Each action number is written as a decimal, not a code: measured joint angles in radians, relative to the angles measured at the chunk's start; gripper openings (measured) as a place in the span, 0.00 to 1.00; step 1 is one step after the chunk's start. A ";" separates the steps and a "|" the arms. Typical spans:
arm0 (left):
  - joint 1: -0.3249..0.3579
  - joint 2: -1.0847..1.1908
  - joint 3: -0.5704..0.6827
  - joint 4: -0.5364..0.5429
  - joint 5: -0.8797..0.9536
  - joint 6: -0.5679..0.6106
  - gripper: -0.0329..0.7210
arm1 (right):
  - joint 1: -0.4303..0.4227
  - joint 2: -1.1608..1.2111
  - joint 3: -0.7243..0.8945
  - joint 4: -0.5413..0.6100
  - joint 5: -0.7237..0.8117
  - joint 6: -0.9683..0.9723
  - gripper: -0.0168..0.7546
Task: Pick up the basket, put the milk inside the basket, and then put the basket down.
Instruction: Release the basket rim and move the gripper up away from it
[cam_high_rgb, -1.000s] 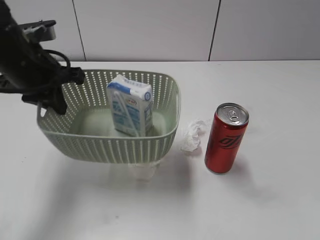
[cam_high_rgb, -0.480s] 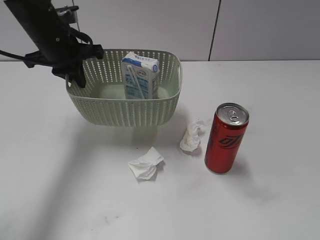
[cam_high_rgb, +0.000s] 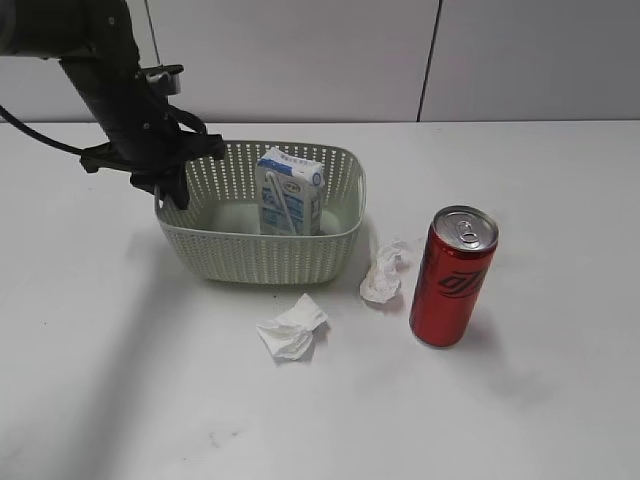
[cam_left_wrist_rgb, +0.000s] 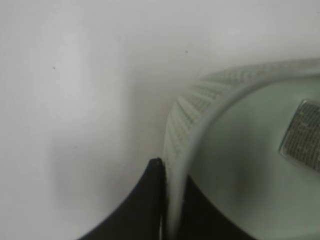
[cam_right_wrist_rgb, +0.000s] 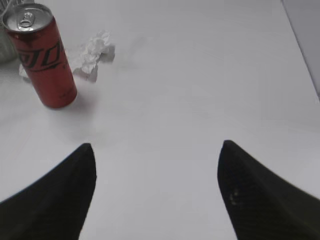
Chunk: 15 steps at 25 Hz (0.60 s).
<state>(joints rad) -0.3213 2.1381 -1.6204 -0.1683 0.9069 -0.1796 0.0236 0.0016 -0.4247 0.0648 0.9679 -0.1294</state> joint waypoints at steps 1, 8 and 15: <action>0.000 0.003 0.000 0.000 -0.003 0.000 0.04 | 0.000 -0.005 0.000 0.000 -0.003 0.001 0.79; 0.000 0.018 -0.005 -0.019 -0.008 -0.001 0.09 | 0.000 -0.006 0.007 0.000 -0.014 0.003 0.79; 0.000 0.015 -0.008 -0.070 0.026 -0.001 0.77 | 0.000 -0.006 0.007 0.000 -0.017 0.002 0.79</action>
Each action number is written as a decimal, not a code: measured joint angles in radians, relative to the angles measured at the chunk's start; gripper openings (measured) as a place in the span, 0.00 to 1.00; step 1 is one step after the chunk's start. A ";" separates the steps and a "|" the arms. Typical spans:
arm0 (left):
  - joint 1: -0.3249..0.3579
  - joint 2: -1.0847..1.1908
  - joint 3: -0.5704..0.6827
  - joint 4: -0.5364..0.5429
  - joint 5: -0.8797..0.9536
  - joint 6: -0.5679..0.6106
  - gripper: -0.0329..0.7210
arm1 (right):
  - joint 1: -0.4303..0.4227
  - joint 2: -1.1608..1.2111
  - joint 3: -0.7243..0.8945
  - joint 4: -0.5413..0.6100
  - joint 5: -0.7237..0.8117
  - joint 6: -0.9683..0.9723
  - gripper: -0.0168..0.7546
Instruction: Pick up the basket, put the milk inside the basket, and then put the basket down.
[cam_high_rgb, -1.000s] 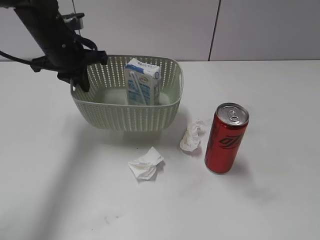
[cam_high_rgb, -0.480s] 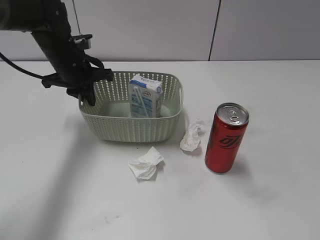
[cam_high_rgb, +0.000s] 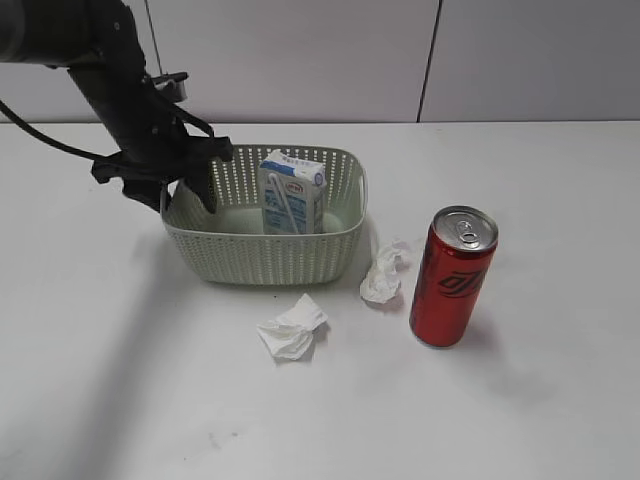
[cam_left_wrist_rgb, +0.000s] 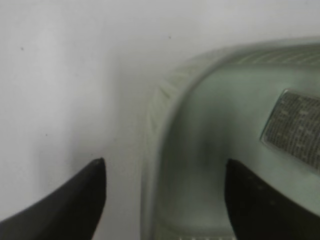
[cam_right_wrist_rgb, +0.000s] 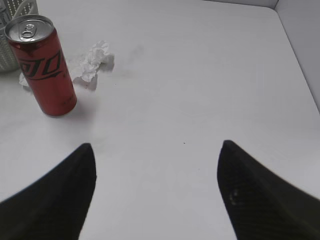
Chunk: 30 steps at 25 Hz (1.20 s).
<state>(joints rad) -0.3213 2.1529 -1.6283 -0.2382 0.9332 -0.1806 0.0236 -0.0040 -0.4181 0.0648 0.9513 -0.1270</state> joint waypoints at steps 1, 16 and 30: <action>0.000 -0.008 0.000 0.000 0.012 0.000 0.85 | 0.000 0.000 0.000 0.000 0.000 0.000 0.79; 0.226 -0.253 -0.004 -0.122 0.238 0.226 0.91 | 0.000 0.000 0.000 0.000 0.000 0.001 0.79; 0.329 -0.650 0.376 0.124 0.277 0.255 0.85 | 0.000 0.000 0.000 0.001 -0.001 0.001 0.79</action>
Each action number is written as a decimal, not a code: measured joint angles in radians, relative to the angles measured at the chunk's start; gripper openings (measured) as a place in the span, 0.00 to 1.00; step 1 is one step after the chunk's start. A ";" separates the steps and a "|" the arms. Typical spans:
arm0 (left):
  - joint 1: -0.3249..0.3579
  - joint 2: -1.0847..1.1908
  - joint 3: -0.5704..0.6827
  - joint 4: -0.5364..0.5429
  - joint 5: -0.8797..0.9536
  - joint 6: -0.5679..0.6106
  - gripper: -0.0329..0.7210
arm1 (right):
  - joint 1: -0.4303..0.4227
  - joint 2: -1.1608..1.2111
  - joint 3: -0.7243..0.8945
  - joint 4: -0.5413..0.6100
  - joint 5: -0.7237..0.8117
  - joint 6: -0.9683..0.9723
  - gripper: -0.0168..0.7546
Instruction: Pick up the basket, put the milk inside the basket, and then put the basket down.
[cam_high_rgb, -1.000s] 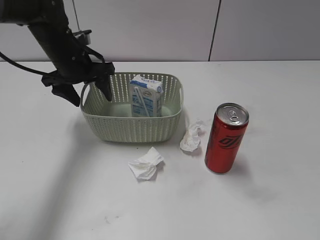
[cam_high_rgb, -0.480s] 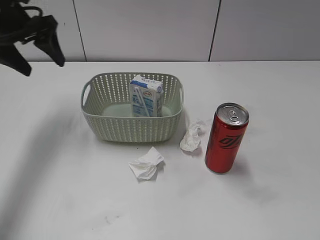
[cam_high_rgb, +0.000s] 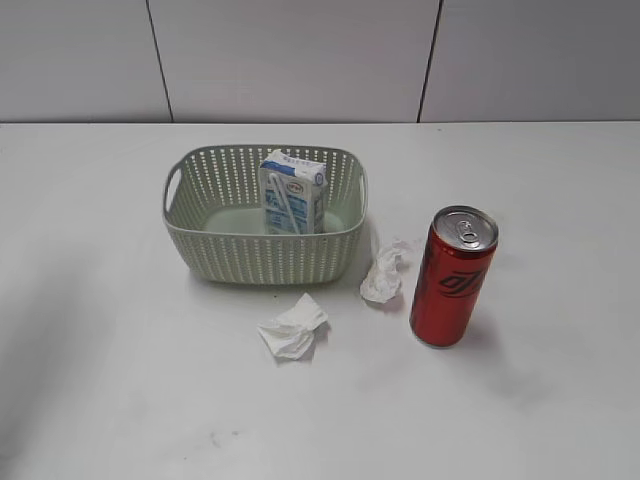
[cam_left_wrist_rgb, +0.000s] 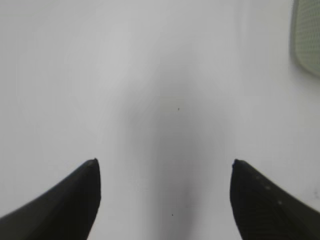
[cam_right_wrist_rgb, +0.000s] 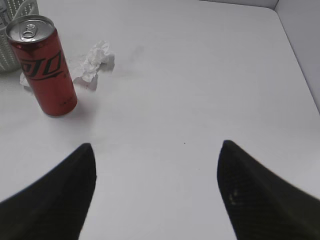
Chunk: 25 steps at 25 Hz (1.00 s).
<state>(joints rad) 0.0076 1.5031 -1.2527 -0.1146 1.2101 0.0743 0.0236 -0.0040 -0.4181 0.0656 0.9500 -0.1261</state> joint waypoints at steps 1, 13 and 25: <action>0.006 -0.046 0.047 0.001 -0.010 0.000 0.85 | 0.000 0.000 0.000 0.000 0.000 0.000 0.79; 0.016 -0.656 0.472 0.006 -0.122 0.000 0.83 | 0.000 0.000 0.000 0.000 0.000 0.001 0.79; 0.016 -1.193 0.724 -0.010 -0.172 0.000 0.83 | 0.000 0.000 0.001 0.000 0.000 0.001 0.79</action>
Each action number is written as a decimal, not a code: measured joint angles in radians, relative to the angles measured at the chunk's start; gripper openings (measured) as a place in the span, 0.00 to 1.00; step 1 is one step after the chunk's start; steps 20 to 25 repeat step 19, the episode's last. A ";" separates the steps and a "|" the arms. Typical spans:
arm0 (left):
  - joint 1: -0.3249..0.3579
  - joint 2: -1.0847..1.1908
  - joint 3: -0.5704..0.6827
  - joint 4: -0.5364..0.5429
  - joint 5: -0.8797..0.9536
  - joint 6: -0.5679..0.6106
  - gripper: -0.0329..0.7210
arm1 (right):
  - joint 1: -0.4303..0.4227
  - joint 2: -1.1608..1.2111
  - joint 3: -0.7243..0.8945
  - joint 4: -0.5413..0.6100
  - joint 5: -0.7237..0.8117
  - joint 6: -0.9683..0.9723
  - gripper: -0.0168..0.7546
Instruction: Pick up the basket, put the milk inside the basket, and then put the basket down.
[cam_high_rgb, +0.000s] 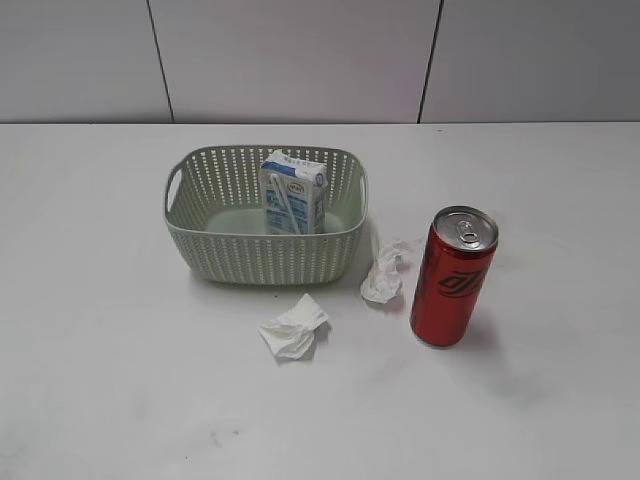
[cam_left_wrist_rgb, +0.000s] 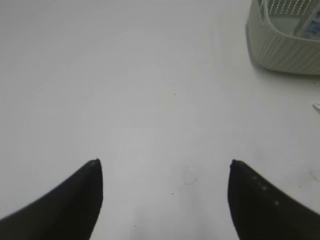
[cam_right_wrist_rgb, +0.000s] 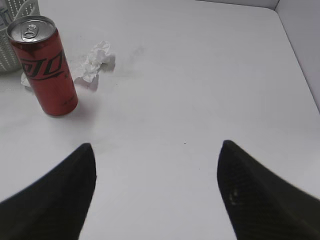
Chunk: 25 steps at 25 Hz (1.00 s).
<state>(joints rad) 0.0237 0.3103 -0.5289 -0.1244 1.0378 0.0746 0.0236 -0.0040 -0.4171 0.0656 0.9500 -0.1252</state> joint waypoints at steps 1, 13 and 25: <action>0.000 -0.028 0.009 0.000 0.000 0.000 0.83 | 0.000 0.000 0.000 0.000 0.000 0.000 0.79; 0.000 -0.269 0.015 -0.001 -0.003 0.000 0.82 | 0.000 0.000 0.000 0.000 0.000 0.000 0.79; 0.000 -0.315 0.015 -0.001 -0.001 0.000 0.82 | 0.000 0.000 0.000 0.000 -0.001 -0.001 0.79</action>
